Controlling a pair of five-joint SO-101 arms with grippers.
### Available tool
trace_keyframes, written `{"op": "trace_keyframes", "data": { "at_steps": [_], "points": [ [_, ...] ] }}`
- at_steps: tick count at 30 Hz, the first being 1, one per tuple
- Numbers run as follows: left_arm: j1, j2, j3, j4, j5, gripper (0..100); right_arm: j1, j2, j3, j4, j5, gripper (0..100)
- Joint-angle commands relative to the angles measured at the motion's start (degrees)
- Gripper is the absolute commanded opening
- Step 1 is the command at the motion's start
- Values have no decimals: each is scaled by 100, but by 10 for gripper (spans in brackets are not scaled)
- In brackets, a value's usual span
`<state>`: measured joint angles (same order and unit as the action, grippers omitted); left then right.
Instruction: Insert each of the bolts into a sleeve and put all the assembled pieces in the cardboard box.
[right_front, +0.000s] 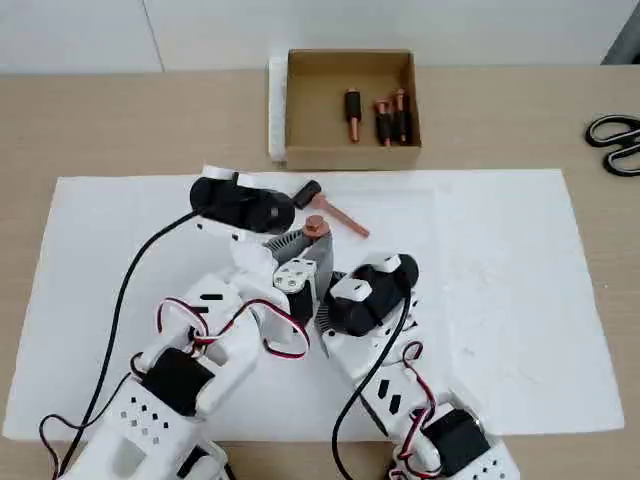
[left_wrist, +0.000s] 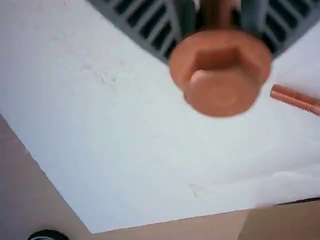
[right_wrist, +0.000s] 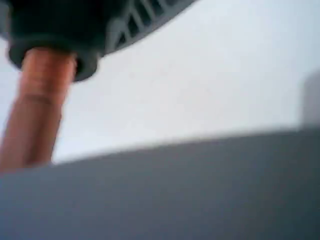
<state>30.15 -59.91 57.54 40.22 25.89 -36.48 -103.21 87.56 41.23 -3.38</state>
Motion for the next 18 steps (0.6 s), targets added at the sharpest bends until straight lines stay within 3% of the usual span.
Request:
{"op": "trace_keyframes", "data": {
  "at_steps": [1,18],
  "points": [
    [-35,35,-154,246,246,6,48,-75,-97,-163,9,4],
    [-26,26,-338,712,413,6,57,-75,-70,-488,18,4]
  ]
}}
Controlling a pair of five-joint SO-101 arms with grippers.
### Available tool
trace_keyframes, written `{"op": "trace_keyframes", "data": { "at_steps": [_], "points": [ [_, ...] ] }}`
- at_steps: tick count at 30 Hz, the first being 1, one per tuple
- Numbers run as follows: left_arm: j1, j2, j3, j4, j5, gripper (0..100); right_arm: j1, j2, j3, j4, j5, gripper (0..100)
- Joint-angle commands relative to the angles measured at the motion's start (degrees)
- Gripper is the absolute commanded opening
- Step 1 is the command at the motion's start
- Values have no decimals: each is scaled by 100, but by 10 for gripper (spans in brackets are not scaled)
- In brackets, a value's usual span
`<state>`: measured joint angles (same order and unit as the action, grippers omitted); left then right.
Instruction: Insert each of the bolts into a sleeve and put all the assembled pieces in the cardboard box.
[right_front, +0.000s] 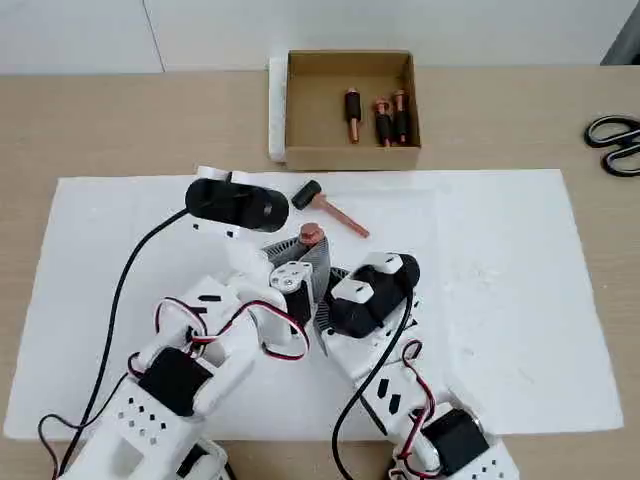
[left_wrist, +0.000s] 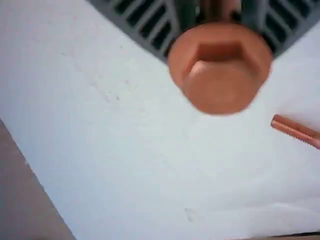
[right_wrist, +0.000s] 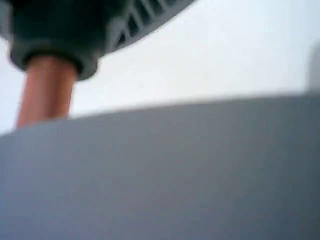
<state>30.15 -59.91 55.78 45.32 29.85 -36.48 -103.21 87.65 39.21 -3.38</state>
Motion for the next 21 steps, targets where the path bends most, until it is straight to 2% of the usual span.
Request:
{"op": "trace_keyframes", "data": {
  "at_steps": [1,16,21],
  "points": [
    [-26,26,-180,246,18,6,57,-75,-79,-286,18,4],
    [18,35,-215,431,-35,7,207,-75,-97,-286,18,4],
    [325,26,-233,703,-220,7,207,-84,-105,-286,18,4]
  ]
}}
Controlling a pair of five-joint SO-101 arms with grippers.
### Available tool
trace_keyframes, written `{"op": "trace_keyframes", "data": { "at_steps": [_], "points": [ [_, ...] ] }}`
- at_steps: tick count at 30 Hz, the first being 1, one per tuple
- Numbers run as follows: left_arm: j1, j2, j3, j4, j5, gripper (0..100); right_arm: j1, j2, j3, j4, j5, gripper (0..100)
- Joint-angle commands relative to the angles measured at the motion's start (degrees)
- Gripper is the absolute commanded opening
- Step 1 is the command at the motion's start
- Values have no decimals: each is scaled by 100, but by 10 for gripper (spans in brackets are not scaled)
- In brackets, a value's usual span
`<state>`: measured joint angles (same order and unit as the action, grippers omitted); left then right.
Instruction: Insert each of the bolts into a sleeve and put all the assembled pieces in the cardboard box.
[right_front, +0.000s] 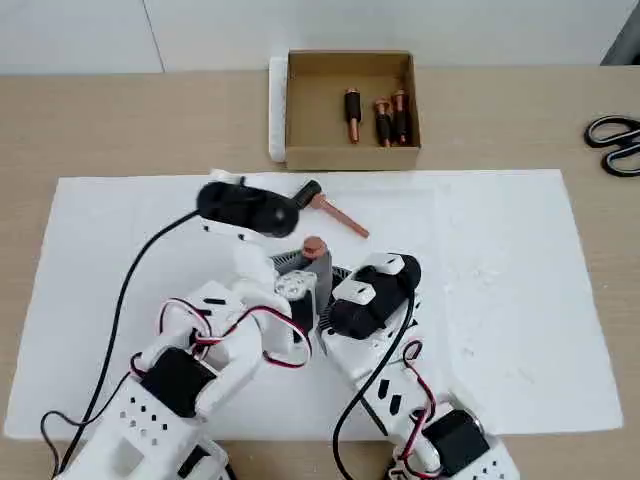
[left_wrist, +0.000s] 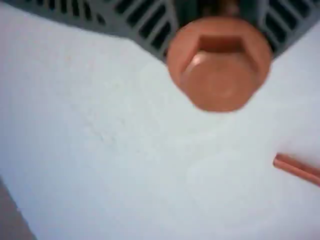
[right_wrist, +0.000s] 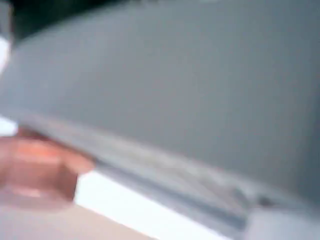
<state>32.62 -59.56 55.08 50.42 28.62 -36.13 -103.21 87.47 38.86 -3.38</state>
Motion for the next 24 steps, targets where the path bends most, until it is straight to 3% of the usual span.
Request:
{"op": "trace_keyframes", "data": {
  "at_steps": [1,7,15,24],
  "points": [
    [97,-9,-163,229,-97,7,171,-84,-88,-251,18,4],
    [97,-9,-163,220,-264,22,171,-84,-97,-251,18,4],
    [97,-9,-321,826,-431,247,171,-84,-97,-251,18,4],
    [9,-9,-989,1767,-466,256,171,-84,-97,-251,18,4]
  ]
}}
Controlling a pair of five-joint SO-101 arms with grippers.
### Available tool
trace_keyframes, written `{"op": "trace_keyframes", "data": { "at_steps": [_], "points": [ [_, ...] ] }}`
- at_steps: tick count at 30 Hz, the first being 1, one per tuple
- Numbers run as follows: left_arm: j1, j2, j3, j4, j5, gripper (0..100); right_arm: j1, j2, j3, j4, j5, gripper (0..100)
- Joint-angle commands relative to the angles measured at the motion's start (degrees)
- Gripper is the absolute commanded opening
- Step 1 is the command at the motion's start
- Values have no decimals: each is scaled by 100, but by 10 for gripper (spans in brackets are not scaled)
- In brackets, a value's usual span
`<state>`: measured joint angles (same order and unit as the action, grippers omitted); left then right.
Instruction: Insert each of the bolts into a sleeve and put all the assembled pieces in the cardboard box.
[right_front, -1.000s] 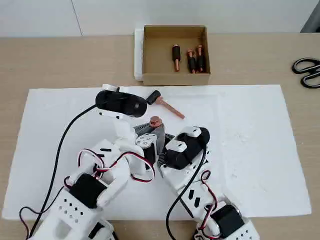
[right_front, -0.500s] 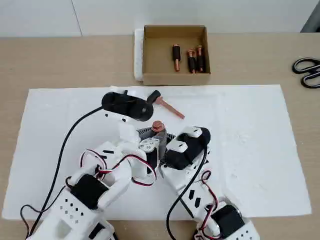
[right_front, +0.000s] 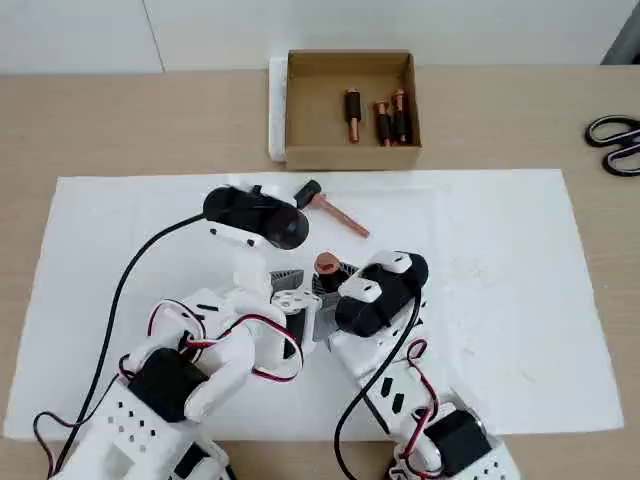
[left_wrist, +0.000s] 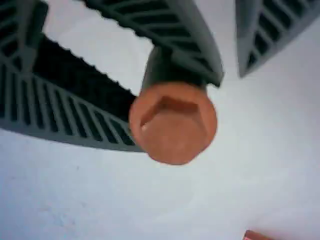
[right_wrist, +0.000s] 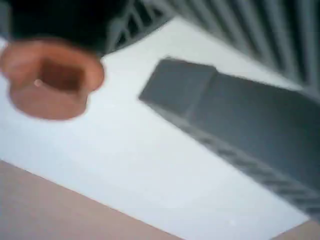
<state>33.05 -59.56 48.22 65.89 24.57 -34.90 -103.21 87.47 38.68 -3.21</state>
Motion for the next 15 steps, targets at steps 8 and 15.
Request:
{"op": "trace_keyframes", "data": {
  "at_steps": [8,15],
  "points": [
    [-1503,-18,-1033,651,-703,256,48,-84,-97,-233,0,4],
    [-2848,-18,-1446,686,-703,256,163,-84,-79,-233,0,4]
  ]
}}
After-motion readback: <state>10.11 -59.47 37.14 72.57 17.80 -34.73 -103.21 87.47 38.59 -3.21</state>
